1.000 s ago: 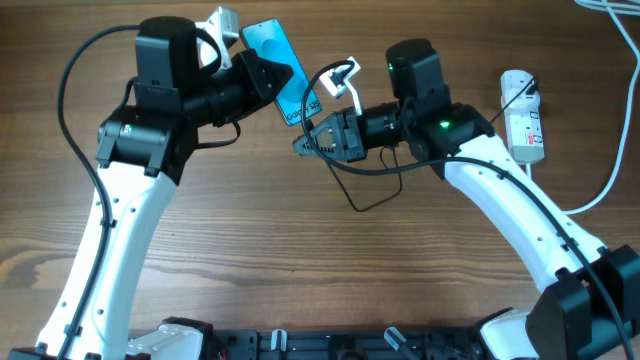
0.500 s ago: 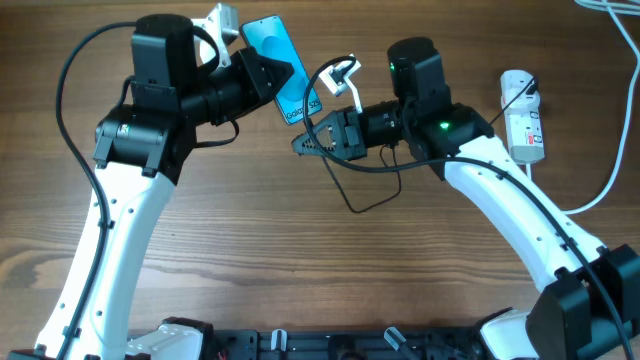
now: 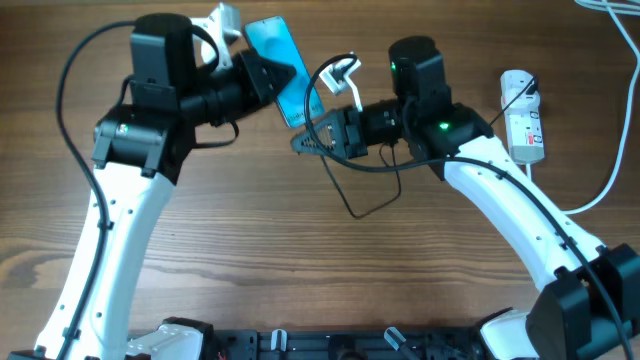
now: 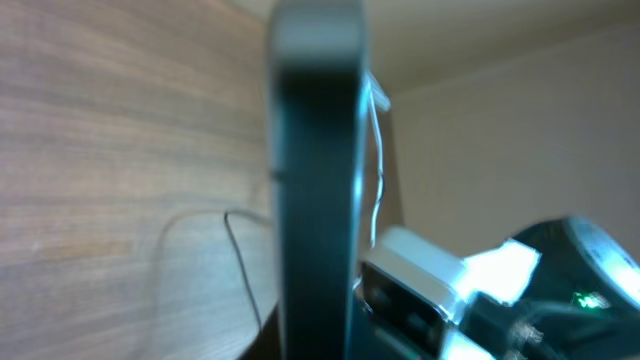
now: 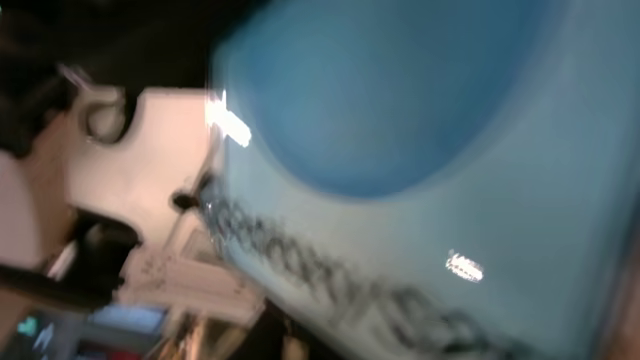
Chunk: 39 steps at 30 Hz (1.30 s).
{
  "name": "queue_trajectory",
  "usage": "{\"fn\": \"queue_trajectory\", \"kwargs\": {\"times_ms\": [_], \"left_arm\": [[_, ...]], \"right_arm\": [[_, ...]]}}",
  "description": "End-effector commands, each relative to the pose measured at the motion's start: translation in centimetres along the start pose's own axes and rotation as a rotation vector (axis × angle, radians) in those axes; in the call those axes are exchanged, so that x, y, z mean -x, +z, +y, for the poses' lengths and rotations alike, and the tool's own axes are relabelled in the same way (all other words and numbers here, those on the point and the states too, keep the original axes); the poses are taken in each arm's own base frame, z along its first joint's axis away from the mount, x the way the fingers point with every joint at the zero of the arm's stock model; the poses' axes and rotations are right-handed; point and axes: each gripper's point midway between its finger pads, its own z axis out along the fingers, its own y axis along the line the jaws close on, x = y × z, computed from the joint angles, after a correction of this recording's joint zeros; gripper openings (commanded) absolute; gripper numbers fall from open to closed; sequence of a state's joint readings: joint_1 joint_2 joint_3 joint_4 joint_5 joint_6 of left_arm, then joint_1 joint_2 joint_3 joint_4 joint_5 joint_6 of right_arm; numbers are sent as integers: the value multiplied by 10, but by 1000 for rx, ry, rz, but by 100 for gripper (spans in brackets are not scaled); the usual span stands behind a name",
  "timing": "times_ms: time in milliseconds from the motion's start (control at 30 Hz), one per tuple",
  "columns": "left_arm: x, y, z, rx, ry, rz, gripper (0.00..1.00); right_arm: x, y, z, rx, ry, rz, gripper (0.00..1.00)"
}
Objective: Plug charger to phone and switch on socket
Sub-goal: 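Open the right gripper and withdraw it from the plugged phone, then lower the phone flat onto the table with the left gripper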
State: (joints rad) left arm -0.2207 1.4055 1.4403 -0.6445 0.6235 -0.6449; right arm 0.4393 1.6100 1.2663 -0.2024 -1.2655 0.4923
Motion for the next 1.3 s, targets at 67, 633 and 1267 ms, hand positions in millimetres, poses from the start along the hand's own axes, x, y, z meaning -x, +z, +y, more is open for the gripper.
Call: {"fn": "queue_trajectory", "kwargs": {"times_ms": [67,633,1267], "left_arm": [[-42,6,-12,-83,-19,169,4],[-53,38,79,211,-78,258,4],[-90,109,188,580,-27,392,4]], "right_arm": [[19,-21,-2,-63,-132,-57,100],[11,-89,-104,-600,22,-143,100],[-7,-153,-161,-1098,114,-152,100]]}}
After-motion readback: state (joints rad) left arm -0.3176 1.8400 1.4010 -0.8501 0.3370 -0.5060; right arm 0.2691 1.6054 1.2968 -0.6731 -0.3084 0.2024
